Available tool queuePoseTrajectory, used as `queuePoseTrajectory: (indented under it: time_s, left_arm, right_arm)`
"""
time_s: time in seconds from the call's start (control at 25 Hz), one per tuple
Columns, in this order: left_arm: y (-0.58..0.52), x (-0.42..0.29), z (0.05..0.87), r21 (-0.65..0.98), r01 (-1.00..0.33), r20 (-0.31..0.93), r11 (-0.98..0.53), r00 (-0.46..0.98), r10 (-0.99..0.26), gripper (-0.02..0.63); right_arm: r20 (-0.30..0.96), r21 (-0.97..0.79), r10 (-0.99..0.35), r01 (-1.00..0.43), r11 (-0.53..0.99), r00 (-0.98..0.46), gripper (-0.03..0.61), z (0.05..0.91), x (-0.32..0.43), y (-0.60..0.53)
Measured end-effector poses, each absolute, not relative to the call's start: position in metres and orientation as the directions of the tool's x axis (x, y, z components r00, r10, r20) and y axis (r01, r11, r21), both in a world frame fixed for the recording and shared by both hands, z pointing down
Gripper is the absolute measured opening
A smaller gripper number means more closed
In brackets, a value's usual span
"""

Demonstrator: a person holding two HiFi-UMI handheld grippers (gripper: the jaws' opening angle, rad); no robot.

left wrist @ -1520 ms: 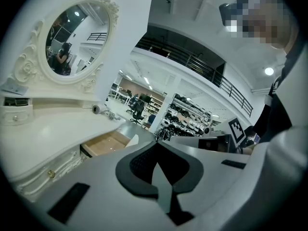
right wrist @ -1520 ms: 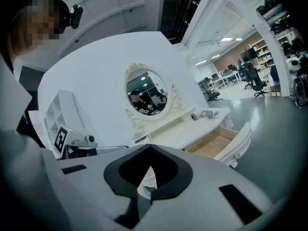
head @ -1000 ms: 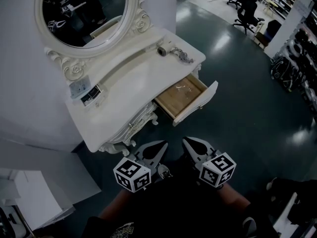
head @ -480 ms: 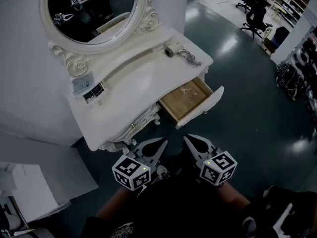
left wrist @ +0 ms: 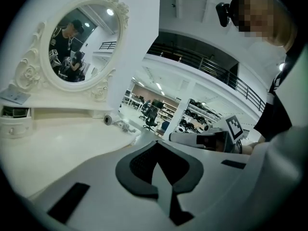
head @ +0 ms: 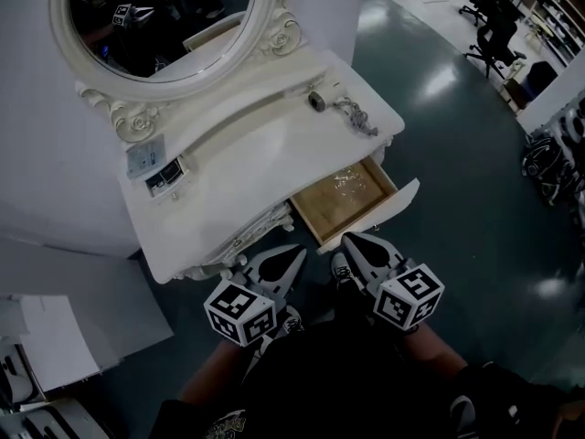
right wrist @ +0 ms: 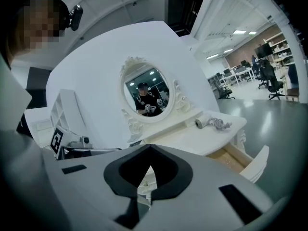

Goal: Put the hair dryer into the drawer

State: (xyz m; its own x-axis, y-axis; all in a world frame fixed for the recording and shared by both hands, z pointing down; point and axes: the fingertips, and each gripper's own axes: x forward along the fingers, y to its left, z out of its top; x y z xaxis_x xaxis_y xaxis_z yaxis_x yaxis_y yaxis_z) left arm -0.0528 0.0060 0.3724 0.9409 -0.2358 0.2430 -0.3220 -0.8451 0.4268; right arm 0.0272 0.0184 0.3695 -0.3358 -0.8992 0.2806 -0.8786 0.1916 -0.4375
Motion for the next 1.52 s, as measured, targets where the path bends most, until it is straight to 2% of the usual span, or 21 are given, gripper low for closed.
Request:
queuePoseTrajectory:
  time_s: [0.48, 1.0, 1.16, 1.52]
  left_arm:
    - [-0.068, 0.027, 0.391, 0.432, -0.386, 0.287, -0.815, 0.916, -0.282, 0.003]
    - [-0.124, 0.095, 0.415, 0.458, -0.457, 0.332, -0.762, 0.884, -0.33, 0.003]
    - [-0.135, 0.109, 0.42, 0.46, -0.479, 0.343, -0.748, 0.873, -0.348, 0.003]
    - [-0.143, 0.123, 0.429, 0.473, -0.529, 0.371, -0.704, 0.845, -0.386, 0.003]
  right_arm:
    - [0.317, -0.425, -0.881, -0.883, 0.2, -0.352, 0.031, 0.392, 0.131, -0.072]
    - [0.384, -0.411, -0.833, -0.882, 0.232, -0.398, 0.034, 0.421, 0.208, -0.16]
    - [0.407, -0.396, -0.82, -0.887, 0.24, -0.403, 0.098, 0.431, 0.231, -0.189]
    - [0.533, -0.296, -0.743, -0.911, 0.286, -0.406, 0.187, 0.466, 0.273, -0.265]
